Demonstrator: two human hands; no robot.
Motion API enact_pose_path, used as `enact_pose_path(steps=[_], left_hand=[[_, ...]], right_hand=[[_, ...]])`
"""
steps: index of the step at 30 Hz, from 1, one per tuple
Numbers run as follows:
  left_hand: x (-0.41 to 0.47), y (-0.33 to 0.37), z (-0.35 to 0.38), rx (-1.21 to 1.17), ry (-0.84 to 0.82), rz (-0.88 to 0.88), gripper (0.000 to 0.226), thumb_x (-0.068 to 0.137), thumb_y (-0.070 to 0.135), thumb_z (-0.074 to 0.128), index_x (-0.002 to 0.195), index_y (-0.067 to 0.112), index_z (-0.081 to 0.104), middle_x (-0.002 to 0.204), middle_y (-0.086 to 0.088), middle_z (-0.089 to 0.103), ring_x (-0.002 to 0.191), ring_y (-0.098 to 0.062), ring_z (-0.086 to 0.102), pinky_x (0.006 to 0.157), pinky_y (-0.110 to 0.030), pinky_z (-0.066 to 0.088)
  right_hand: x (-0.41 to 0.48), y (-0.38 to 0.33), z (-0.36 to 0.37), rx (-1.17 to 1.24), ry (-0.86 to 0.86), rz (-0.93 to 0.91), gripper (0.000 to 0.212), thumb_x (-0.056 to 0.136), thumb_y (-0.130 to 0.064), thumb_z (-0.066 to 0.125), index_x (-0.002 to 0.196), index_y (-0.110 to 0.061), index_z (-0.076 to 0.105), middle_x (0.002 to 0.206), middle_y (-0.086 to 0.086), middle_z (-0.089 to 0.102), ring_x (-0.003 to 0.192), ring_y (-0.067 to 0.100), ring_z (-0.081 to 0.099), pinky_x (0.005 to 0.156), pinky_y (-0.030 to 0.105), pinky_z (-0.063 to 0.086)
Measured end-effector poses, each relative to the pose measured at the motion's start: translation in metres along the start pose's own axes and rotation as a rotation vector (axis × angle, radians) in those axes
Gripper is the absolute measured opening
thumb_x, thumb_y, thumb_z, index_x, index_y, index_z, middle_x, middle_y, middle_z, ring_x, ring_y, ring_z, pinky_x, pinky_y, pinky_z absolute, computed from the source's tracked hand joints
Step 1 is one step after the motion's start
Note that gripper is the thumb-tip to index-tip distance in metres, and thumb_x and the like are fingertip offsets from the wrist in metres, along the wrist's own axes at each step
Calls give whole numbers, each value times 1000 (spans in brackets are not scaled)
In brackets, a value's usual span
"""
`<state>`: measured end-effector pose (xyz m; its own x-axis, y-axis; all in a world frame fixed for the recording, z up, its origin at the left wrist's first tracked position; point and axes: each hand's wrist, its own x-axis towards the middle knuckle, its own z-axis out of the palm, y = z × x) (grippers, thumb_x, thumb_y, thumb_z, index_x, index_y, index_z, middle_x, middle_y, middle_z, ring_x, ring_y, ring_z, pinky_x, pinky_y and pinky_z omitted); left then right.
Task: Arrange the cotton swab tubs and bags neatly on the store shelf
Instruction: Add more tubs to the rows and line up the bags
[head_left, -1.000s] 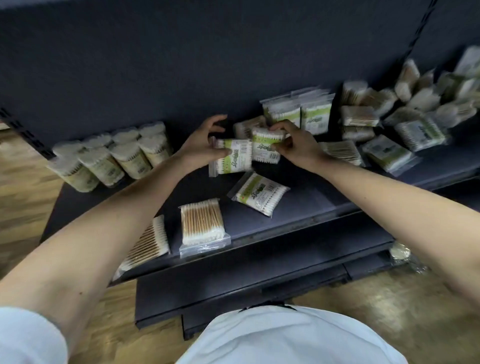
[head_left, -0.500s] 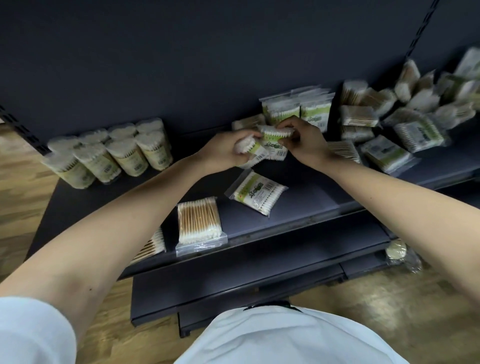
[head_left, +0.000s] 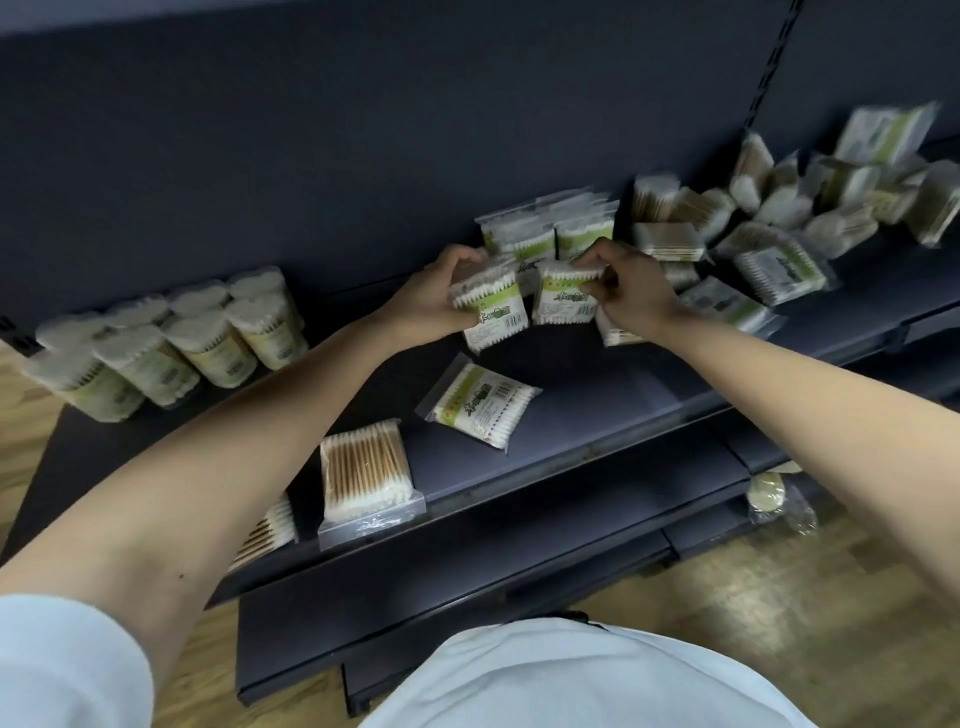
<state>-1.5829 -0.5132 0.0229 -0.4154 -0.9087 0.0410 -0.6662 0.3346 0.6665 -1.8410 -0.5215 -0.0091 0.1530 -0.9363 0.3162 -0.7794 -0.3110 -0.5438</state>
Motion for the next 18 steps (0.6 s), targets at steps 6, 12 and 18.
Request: enact_pose_path(steps=[6,12,18], left_hand=[[19,2,14,105,60,73,43,86,15,66,125,15,48,132,2,53,103,-14,56,79,-14,35],[37,7,28,180,217,99,42,83,14,69,123,10,56,126,-9,51,114,-16,53,86,-8,30],[51,15,52,229,377,68,42,84,13,67,124,6,54,127,-15,44,100,-23,57,91,-14,34]], right_hand=[[-5,15,-17,-53,19,22,24,87,-1,56,111,-7,58,116,11,54,90,9,46,73,8,27],[-6,24,-26,-91,80,81,29,88,1,52,114,-10,58,113,2,47,115,23,51,93,23,39],[3,21,-14,-122,157,168,34,90,-7,52,120,-23,58,138,10,34,111,26,55,99,25,37]])
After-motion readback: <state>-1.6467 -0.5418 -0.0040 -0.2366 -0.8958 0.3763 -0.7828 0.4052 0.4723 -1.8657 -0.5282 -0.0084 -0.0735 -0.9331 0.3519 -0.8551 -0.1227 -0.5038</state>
